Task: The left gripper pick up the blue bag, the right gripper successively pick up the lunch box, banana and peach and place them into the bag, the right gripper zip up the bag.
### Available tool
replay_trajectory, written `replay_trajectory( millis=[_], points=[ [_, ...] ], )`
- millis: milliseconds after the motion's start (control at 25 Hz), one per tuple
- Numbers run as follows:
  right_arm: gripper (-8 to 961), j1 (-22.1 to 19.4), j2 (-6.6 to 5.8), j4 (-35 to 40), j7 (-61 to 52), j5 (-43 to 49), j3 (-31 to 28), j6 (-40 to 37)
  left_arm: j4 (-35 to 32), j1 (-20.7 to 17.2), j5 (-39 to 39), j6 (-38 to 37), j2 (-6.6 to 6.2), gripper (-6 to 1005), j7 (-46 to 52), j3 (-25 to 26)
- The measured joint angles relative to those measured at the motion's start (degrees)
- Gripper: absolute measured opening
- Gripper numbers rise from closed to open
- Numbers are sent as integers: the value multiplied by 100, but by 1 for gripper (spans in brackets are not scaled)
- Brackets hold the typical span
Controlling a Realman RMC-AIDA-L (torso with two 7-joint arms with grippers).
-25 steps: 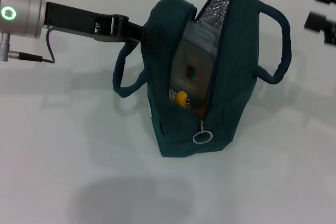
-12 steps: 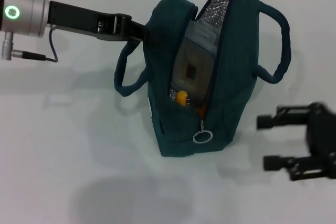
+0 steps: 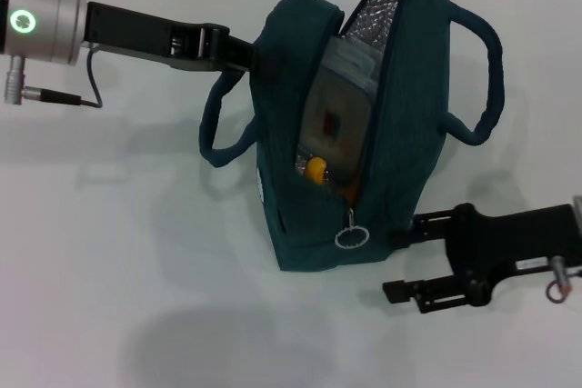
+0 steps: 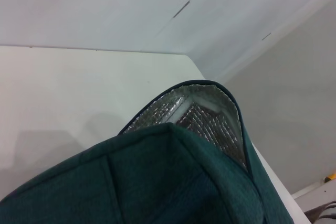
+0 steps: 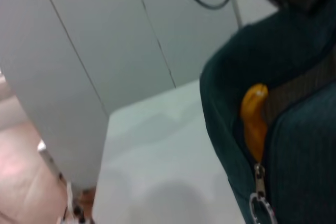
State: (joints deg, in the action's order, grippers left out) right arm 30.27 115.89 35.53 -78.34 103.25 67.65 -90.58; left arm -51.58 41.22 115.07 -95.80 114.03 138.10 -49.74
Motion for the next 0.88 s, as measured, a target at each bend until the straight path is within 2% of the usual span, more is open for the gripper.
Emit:
replay_trajectory(
  millis=[320, 520, 720, 880],
  points=[
    [697, 359, 32, -101, -8, -220, 404, 305, -1, -12, -4, 0, 14, 73, -2, -1],
    [697, 475, 30, -98, 5, -479, 729, 572, -1, -33, -11, 0, 14, 74, -8, -1],
    [697, 615, 30, -134, 8, -800, 1304, 804, -1, -14, -11, 0, 19, 74, -15, 0],
    [660, 607, 30, -123, 10, -936, 1467, 885, -1, -37, -14, 0, 21, 74, -5, 0]
  ],
)
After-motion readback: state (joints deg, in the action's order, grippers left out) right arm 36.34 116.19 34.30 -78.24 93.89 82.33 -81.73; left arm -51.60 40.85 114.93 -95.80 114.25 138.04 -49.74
